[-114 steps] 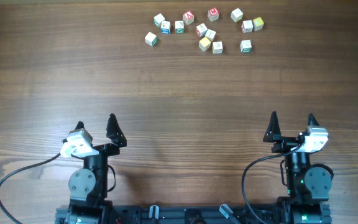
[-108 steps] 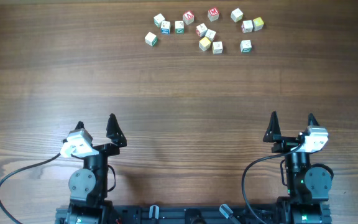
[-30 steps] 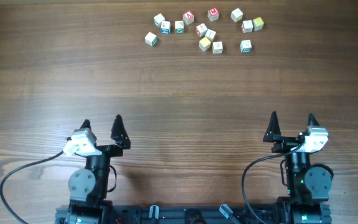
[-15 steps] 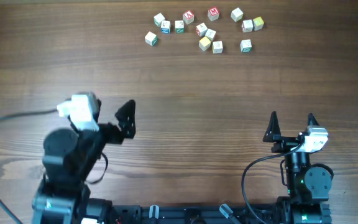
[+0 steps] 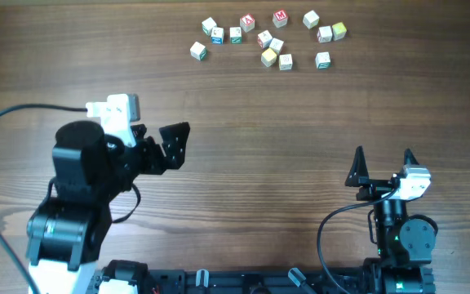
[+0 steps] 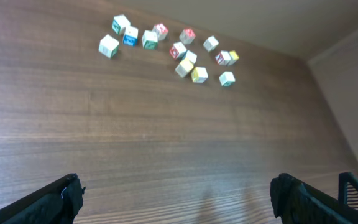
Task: Form a tower
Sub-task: 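Reach the left gripper forward to the block cluster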
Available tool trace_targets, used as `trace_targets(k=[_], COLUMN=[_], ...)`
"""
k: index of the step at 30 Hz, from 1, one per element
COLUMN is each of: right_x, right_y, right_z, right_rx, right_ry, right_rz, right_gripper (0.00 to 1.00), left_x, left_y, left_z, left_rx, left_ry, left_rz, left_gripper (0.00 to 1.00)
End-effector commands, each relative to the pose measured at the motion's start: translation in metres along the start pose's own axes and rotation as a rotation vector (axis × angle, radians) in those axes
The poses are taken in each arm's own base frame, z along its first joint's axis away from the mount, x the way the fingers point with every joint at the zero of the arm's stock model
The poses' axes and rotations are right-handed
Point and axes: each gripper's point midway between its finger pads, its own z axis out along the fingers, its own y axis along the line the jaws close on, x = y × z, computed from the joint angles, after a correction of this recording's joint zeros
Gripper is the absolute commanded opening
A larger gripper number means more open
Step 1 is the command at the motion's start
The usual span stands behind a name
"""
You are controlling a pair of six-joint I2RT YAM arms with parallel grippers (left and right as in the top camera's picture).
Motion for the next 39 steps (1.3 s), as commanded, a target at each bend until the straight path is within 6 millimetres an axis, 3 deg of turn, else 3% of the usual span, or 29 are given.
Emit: trace_targets(k=[1, 7, 12, 26, 31, 34, 37, 39], right_x=[0.0, 0.0, 0.0, 0.0, 0.0, 0.0, 0.0, 0.0], right_y=[0.002, 0.002, 0.002, 0.002, 0.002, 0.002, 0.002, 0.002], right_z=[0.0, 0.0, 0.0, 0.0, 0.0, 0.0, 0.0, 0.0], right_rx=[-0.014, -0.014, -0.014, -0.014, -0.014, -0.014, -0.014, -0.014], right_ry=[-0.002, -0.002, -0.002, -0.001, -0.001, -0.001, -0.001, -0.001], right_rz=[-0.009, -0.009, -0.009, -0.009, -0.009, -0.009, -0.009, -0.009], right_gripper=[1.0, 1.0, 1.0, 1.0, 1.0, 1.0, 1.0, 1.0], left_x=[-0.001, -0.024, -0.04, -0.063, -0.095, -0.107, -0.12, -0.119], left_y=[-0.01, -0.04, -0.044, -0.044, -0.074, -0.088, -0.093, -0.092], left_z=[0.026, 0.094, 0.132, 0.15, 0.15, 0.164, 0.204, 0.24], left_rx=[0.03, 0.08, 0.103, 0.045, 0.086, 0.1, 0.099, 0.104], left_ry=[0.083, 0.154, 0.124, 0.017, -0.023, -0.018, 0.0, 0.027], left_rz=[0.002, 0.055, 0.102, 0.214, 0.236, 0.275, 0.275, 0.273], left_gripper=[1.0, 1.0, 1.0, 1.0, 1.0, 1.0, 1.0, 1.0])
